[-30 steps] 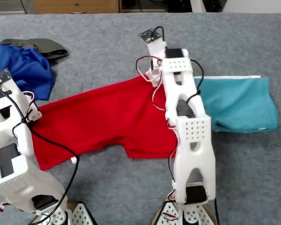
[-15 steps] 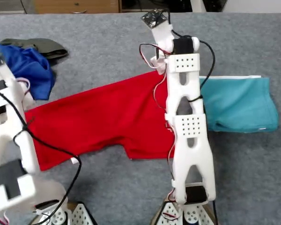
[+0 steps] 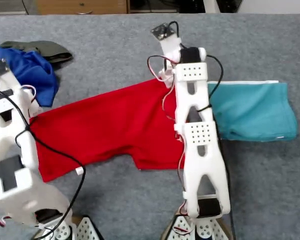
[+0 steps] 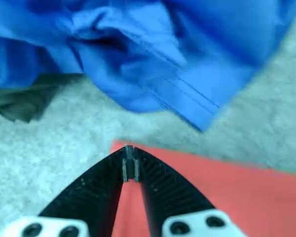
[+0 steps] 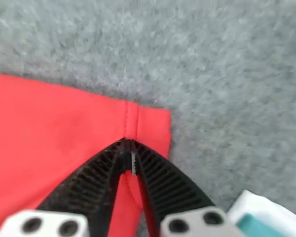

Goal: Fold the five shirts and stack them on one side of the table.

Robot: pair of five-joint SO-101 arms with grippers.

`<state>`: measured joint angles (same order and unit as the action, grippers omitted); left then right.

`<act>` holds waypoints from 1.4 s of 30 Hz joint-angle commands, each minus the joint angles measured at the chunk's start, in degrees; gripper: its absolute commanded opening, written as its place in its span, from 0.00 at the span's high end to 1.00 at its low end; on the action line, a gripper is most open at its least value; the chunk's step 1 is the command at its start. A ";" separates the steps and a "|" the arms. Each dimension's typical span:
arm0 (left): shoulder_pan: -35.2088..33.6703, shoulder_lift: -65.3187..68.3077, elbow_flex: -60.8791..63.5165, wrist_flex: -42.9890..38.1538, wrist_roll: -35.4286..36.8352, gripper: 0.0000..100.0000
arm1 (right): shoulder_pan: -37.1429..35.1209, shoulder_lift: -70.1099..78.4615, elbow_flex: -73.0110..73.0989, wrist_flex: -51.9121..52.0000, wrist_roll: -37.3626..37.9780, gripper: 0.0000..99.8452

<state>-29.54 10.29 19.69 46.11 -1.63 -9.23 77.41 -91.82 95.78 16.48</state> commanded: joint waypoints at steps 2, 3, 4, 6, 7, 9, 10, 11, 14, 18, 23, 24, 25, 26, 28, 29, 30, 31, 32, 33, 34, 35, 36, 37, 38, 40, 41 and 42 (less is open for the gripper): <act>-3.08 5.23 -4.48 -0.09 0.53 0.98 | 1.71 0.66 -0.84 -0.09 -0.53 1.00; -3.16 5.76 -6.24 1.49 0.62 0.98 | 1.98 0.75 -1.27 0.00 -0.53 1.00; -3.16 6.29 -7.74 2.81 0.79 0.98 | 1.98 0.92 -2.07 0.09 -0.53 1.00; -3.25 6.99 -9.05 4.31 0.62 0.98 | 1.98 0.75 -3.74 0.18 -0.53 1.00; -3.43 7.43 -8.97 4.31 0.62 0.98 | 1.98 0.48 -3.91 0.18 -0.26 1.00; -3.96 7.43 -8.97 4.57 0.62 0.98 | 1.71 -1.71 -3.91 0.18 -0.09 1.00; -4.22 7.43 -8.97 4.57 0.70 0.98 | 1.63 -2.95 -3.91 0.18 -0.09 1.00; -4.57 7.34 -9.41 4.57 0.62 0.98 | 1.63 -4.44 -3.91 0.26 -0.09 1.00; -4.92 4.09 -10.90 5.63 0.44 0.98 | 1.54 -10.07 -3.82 0.18 -0.09 1.00; -4.40 -4.70 -13.19 10.99 0.35 0.98 | 0.13 -17.80 -3.65 1.05 0.00 1.00; -1.41 -16.57 -10.11 18.37 -2.02 0.98 | -3.12 -24.92 -3.65 6.77 1.41 1.00; -1.41 -19.12 -7.74 18.46 -2.90 0.98 | -3.12 -26.59 -3.65 6.68 0.18 1.00; -1.67 -22.11 -4.92 17.85 -3.69 0.98 | -3.38 -28.35 -3.47 6.68 -0.44 1.00; -1.85 -25.36 -1.58 16.79 -4.48 0.98 | -4.00 -30.20 -2.51 6.68 -0.44 1.00; -2.20 -32.13 7.12 14.59 -5.89 0.98 | -5.41 -34.68 3.12 6.77 -0.35 1.00; -1.93 -35.47 11.96 13.36 -6.42 0.98 | -6.11 -37.49 7.34 6.77 -0.35 1.00; -1.23 -38.99 16.70 11.78 -6.86 0.98 | -6.81 -40.84 12.79 6.77 -0.26 1.00; -0.79 -42.42 21.27 9.93 -7.03 0.98 | -7.43 -44.44 18.68 6.68 -0.26 1.00; -0.53 -45.32 25.41 7.91 -7.12 0.98 | -7.87 -48.04 23.87 6.68 -0.18 1.00; -0.26 -48.04 28.92 6.42 -7.12 0.98 | -8.04 -51.65 29.05 6.59 -0.09 1.00; -0.18 -50.07 30.95 6.33 -7.12 0.98 | -8.04 -54.90 33.80 6.42 -0.09 1.00; -0.18 -51.56 31.56 7.91 -6.95 0.98 | -7.87 -57.89 38.55 6.33 0.00 1.00; -0.18 -52.26 31.47 10.46 -6.86 0.98 | -7.69 -60.35 42.86 6.33 0.00 1.00; 0.18 -52.44 31.21 12.57 -6.86 0.98 | -7.34 -62.46 46.81 6.24 0.00 1.00; 0.62 -52.26 30.86 14.51 -6.86 0.98 | -6.81 -64.31 50.51 6.24 0.09 1.00; 1.05 -51.56 31.30 15.82 -6.86 0.98 | -6.20 -67.65 57.01 5.36 0.62 1.00; 1.05 -51.12 31.82 15.65 -6.86 0.98 | -6.11 -69.05 59.82 4.13 1.05 1.00; 1.05 -50.59 32.09 15.47 -6.86 0.98 | -6.11 -70.37 62.73 2.73 1.67 1.00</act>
<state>-29.27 -40.00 51.60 60.97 -8.13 -16.44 13.58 -36.79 101.05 16.92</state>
